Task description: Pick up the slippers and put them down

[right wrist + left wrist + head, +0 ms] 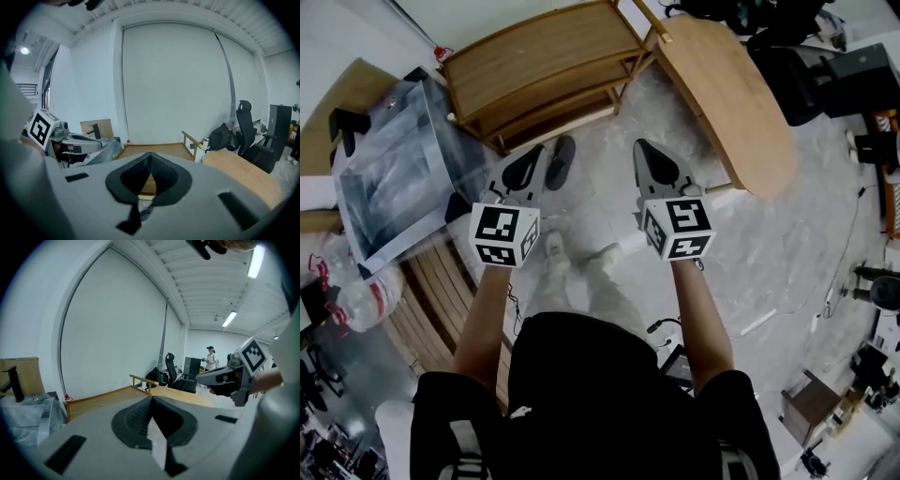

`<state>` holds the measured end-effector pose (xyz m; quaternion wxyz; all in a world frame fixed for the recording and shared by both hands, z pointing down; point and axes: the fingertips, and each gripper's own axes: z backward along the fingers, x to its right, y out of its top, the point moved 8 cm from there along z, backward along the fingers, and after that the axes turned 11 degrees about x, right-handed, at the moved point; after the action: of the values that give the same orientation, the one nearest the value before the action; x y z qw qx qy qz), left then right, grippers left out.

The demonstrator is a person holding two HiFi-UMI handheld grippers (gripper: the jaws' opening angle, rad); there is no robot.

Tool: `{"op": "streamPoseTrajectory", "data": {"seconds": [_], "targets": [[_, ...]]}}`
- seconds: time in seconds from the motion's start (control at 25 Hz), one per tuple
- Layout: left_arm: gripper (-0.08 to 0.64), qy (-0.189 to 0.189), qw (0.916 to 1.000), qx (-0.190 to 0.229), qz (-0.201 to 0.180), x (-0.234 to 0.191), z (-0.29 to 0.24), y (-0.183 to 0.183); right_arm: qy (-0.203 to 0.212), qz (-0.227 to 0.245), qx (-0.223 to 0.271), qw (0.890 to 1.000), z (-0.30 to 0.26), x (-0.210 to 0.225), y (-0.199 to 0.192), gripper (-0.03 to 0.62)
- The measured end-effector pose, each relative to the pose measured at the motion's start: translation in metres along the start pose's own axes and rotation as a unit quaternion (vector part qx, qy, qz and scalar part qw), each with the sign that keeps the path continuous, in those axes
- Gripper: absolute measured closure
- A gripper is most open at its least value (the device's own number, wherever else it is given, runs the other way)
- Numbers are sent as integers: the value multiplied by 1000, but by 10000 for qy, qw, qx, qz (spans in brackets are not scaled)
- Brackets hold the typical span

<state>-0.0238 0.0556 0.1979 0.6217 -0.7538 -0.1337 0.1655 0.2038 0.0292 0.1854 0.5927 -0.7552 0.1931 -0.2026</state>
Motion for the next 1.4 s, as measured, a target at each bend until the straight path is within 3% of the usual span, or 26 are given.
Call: {"op": "streamPoseTrajectory", "data": {"seconds": [0.24,0.6,1.0,1.4], "targets": [[554,-48,9994,328,54,10,23,34,-33,245,215,9995,21,-22,31,592],[554,-217,9957,851,-278,24,47,94,-117,500,864,9949,49,-41,91,592],[554,-373,9883,1429,-388,46,66,150,-157,585,1401,9883,74,-56,135,592],[554,-416,9801,1811,-691,59,78,176,-153,647,1713,9830,90,-62,157,592]]}}
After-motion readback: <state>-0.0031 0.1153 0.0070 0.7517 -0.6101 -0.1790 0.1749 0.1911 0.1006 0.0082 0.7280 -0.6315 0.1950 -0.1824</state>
